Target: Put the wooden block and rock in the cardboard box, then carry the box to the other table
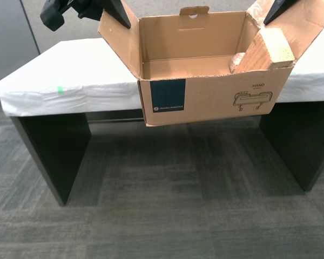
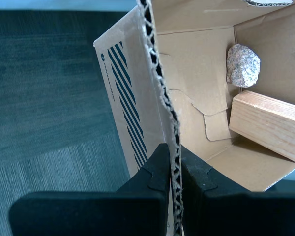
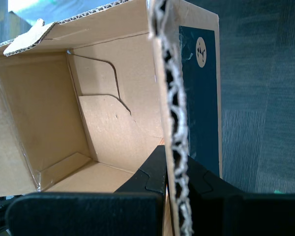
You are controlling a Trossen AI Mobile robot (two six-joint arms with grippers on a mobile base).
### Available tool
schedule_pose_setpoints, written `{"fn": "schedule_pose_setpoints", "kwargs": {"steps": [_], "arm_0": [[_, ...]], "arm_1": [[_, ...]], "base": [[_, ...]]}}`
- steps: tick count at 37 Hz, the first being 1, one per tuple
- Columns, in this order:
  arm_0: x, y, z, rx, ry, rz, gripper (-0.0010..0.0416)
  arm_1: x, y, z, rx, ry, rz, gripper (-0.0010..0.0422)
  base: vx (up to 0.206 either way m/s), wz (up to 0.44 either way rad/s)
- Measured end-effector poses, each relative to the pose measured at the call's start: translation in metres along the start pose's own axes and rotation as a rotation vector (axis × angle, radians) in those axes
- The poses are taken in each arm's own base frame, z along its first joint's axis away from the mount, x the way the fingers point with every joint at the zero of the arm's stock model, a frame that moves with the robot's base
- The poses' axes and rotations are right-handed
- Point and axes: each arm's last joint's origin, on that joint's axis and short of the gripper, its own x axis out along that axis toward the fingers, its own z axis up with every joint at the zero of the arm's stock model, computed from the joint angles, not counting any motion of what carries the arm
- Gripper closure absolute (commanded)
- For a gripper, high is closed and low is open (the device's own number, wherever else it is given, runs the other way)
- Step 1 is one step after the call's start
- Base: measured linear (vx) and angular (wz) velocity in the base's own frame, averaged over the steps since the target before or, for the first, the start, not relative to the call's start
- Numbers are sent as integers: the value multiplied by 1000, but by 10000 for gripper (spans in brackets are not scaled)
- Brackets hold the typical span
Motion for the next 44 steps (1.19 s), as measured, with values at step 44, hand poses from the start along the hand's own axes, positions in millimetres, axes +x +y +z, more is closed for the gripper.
{"fn": "schedule_pose_setpoints", "kwargs": {"steps": [44], "arm_0": [[0, 1, 0, -9, 1, 1, 406]], "arm_1": [[0, 1, 1, -44, -21, 28, 413]], "base": [[187, -16]]}}
